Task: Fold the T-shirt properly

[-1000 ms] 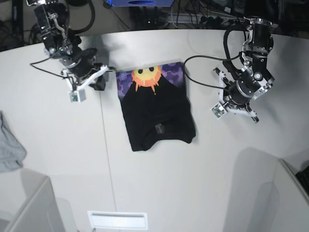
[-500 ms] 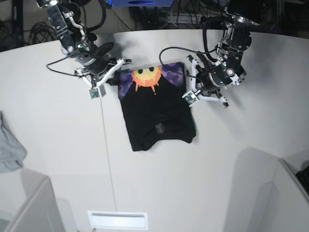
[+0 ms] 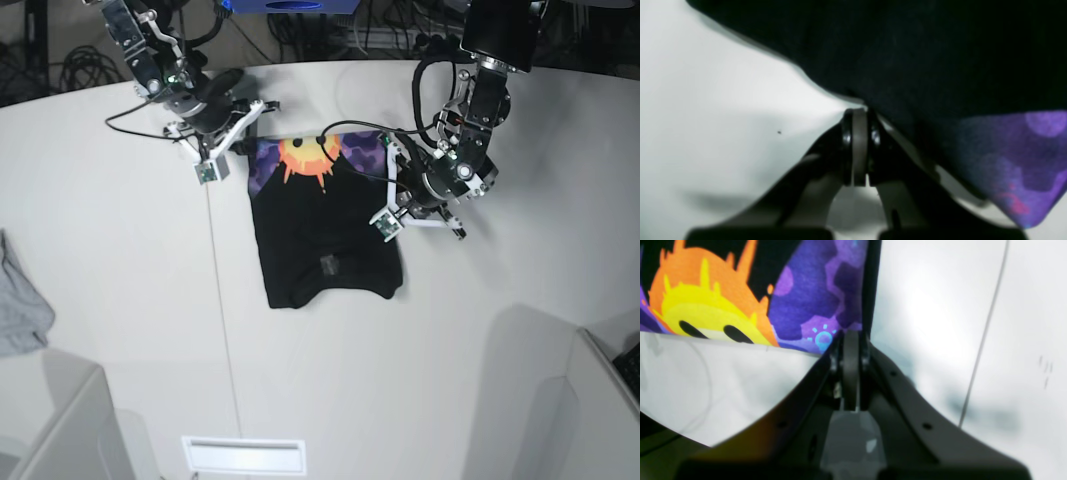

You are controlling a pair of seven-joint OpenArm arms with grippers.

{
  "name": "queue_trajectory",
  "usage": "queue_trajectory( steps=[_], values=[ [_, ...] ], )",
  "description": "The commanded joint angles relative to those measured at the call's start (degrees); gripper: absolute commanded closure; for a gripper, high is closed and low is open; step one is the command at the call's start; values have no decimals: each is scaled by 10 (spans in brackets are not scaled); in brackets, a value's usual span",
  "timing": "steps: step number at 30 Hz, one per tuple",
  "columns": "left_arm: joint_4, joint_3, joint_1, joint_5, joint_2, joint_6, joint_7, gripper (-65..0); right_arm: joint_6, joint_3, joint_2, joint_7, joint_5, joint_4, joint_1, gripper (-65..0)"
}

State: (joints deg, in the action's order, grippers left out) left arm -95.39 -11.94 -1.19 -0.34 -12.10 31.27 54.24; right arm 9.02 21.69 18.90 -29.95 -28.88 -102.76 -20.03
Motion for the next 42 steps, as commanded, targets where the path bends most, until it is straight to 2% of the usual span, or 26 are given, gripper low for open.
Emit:
queue_trajectory(
  steps=[1, 4, 8, 12, 13, 16, 19, 20, 22, 27, 30, 32, 36, 42],
  values=[
    [-24, 3, 2, -2, -3, -5, -7, 0, -2, -4, 7, 11, -1, -10, 2, 0],
    [-60, 9, -2, -3, -5, -5, -7, 0, -2, -22, 8, 9, -1, -24, 1, 0],
    [-131, 94, -34, -8, -2, 0, -7, 0, -2, -79, 8, 9, 0, -54, -15, 0],
    [-184, 151, -69, -8, -4, 1, -30, 0, -3, -122, 46, 13, 0, -61, -19, 0],
    [-183, 162, -84, -8, -6, 1, -65, 0, -3, -123, 58, 13, 0, -62, -19, 0],
    [-173, 195, -154, -2, -22, 1, -220, 0, -3, -123, 92, 54, 0, -62, -30, 0],
    [-165, 216, -224, -2, -41, 1, -378, 0, -4, -123, 124, 132, 0, -61, -55, 0],
    [-162, 223, -241, -2, -45, 1, -413, 0, -8, -123, 133, 153, 0, -60, -61, 0],
    [-159, 245, -277, -4, -47, 1, -465, 0, -40, -129, 146, 194, 0, -59, -82, 0],
    [-160, 291, -347, -8, -44, 1, -521, 0, -135, -186, 142, 274, 1, -59, -149, 0],
    [-159, 295, -390, -8, -43, 1, -555, 0, -164, -230, 134, 313, 1, -59, -192, 0],
    [-161, 294, -424, -8, -42, 1, -576, 0, -171, -256, 131, 326, 11, -59, -217, 0],
    [-160, 294, -483, -9, -42, 0, -625, 0, -175, -283, 122, 342, 121, -59, -268, 0],
    [-160, 291, -543, -9, -41, 0, -671, 0, -176, -296, 41, 351, 284, -59, -322, 0]
  ],
)
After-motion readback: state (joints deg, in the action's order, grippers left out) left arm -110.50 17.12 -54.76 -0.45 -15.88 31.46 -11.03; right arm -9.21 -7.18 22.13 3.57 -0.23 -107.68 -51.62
